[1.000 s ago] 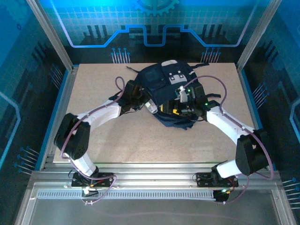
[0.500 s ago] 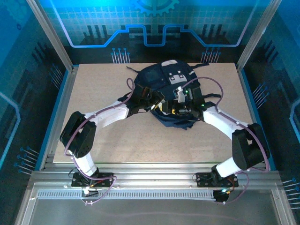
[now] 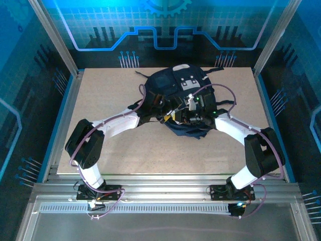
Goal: Pack books, pencil case, and school supplies into a backpack
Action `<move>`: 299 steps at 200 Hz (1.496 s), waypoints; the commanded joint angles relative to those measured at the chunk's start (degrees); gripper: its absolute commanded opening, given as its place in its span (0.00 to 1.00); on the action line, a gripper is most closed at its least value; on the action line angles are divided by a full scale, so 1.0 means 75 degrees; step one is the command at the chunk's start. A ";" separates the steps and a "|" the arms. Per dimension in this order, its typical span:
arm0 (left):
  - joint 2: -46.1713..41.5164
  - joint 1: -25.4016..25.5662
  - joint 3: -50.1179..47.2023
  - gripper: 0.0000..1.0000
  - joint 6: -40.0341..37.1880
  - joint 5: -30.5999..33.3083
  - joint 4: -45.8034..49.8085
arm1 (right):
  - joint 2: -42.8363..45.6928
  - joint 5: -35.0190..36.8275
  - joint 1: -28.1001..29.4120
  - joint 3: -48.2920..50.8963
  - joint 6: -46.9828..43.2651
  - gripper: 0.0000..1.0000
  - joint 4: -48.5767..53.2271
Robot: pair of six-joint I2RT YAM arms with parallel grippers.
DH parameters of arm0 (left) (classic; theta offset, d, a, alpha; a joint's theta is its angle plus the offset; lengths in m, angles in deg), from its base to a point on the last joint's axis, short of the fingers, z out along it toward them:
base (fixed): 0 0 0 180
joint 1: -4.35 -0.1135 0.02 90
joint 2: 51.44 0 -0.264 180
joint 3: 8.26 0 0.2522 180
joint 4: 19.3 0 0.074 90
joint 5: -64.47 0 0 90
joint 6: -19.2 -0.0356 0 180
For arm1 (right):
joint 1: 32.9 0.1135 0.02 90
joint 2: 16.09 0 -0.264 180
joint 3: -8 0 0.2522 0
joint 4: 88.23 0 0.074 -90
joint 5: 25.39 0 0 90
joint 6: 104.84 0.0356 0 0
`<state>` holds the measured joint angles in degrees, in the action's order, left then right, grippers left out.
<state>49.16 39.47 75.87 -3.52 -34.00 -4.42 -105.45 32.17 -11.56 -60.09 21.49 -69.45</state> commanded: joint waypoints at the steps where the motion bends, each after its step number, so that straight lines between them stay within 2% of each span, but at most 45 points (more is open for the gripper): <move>1: 0.0017 0.0023 0.0711 0.99 -0.1378 0.0079 0.0546 | 0.0335 -0.0142 -0.0327 0.0163 -0.0018 0.06 0.0252; 30: 0.0399 0.0022 0.1976 0.99 -0.3483 0.0316 0.1977 | 0.1003 0.0048 -0.1074 0.0210 -0.0432 0.07 0.1352; 71: 0.1368 0.0273 0.3569 0.96 -0.6115 0.0752 0.3486 | 0.1946 0.0412 -0.2880 0.0241 -0.0749 0.09 0.2936; 95: 0.2049 0.0613 0.4424 0.93 -0.7607 0.1065 0.4169 | 0.2304 0.0064 -0.4116 0.0413 -0.0767 0.09 0.3244; 117: 0.2775 0.0932 0.5248 0.92 -0.8699 0.1412 0.4758 | 0.2516 -0.0179 -0.4853 0.0482 -0.0776 0.10 0.3356; 153: 0.3744 0.1350 0.6018 0.92 -0.9863 0.2419 0.5074 | 0.2720 -0.0568 -0.5368 0.0864 -0.0721 0.10 0.3357; 191: 0.4397 0.1397 0.6305 0.90 -1.0114 0.3039 0.4914 | 0.2969 -0.0733 -0.5388 0.1037 -0.0806 0.10 0.3362; 204: 0.4546 0.1389 0.6338 0.81 -1.0190 0.3352 0.4827 | 0.3068 -0.0775 -0.5388 0.1073 -0.0825 0.10 0.3393; 219: 0.4642 0.1349 0.6415 0.52 -1.0181 0.3332 0.4809 | 0.3143 -0.0806 -0.5379 0.1094 -0.0857 0.09 0.3426; 232: 0.4630 0.1297 0.6517 0.32 -1.0020 0.3004 0.4855 | 0.3200 -0.0829 -0.5377 0.1124 -0.0881 0.09 0.3444; 249: 0.4514 0.1218 0.6636 0.14 -0.9851 0.2597 0.4942 | 0.3261 -0.0891 -0.5334 0.1178 -0.0843 0.09 0.3390; 255: 0.4446 0.1184 0.6686 0.01 -0.9775 0.2481 0.4980 | 0.3268 -0.0910 -0.5285 0.1199 -0.0815 0.09 0.3345; 299: 0.3679 0.0887 0.6936 0.00 -0.9152 0.1124 0.5223 | 0.3148 -0.0864 -0.4467 0.1364 -0.0384 0.09 0.2752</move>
<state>82.62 48.47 124.74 -76.30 -18.59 33.22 -81.82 27.05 -48.56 -50.84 16.49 -45.69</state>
